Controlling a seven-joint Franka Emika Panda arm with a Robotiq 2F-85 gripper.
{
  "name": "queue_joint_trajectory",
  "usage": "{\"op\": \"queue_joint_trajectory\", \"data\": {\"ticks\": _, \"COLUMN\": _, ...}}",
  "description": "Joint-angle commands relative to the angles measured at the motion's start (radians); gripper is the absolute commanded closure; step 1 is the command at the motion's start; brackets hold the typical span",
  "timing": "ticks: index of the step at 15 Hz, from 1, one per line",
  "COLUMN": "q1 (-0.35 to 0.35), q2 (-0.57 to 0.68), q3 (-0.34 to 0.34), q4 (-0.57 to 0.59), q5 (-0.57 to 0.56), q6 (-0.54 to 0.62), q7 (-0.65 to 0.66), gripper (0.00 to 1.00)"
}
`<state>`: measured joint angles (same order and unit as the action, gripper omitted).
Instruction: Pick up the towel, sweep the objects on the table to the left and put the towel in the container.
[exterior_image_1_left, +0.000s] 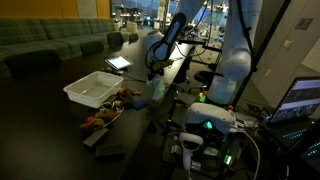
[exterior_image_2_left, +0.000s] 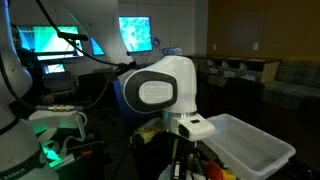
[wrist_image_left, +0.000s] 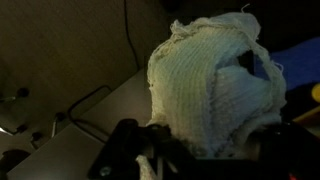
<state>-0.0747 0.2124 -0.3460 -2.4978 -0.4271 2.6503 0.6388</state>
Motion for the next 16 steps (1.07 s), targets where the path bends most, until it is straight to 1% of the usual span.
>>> {"op": "queue_joint_trajectory", "data": {"ticks": 1, "q1": 0.061, "q2": 0.127, "q3": -0.076, "q4": 0.108, "q5": -0.168, "q6": 0.122, "q7": 0.257, "gripper": 0.94}}
{"op": "queue_joint_trajectory", "data": {"ticks": 4, "q1": 0.122, "q2": 0.249, "q3": -0.122, "q4": 0.205, "q5": -0.239, "q6": 0.154, "q7": 0.406, "gripper": 0.94}}
{"op": "queue_joint_trajectory", "data": {"ticks": 7, "q1": 0.160, "q2": 0.378, "q3": -0.129, "q4": 0.299, "q5": -0.220, "q6": 0.162, "q7": 0.462, "gripper": 0.94}}
{"op": "queue_joint_trajectory", "data": {"ticks": 11, "q1": 0.191, "q2": 0.515, "q3": -0.125, "q4": 0.385, "q5": -0.192, "q6": 0.151, "q7": 0.466, "gripper": 0.94}}
{"op": "queue_joint_trajectory", "data": {"ticks": 13, "q1": 0.205, "q2": 0.558, "q3": -0.118, "q4": 0.399, "q5": -0.185, "q6": 0.147, "q7": 0.443, "gripper": 0.94}}
{"op": "queue_joint_trajectory", "data": {"ticks": 16, "q1": 0.233, "q2": 0.591, "q3": -0.100, "q4": 0.389, "q5": -0.180, "q6": 0.160, "q7": 0.415, "gripper": 0.94}}
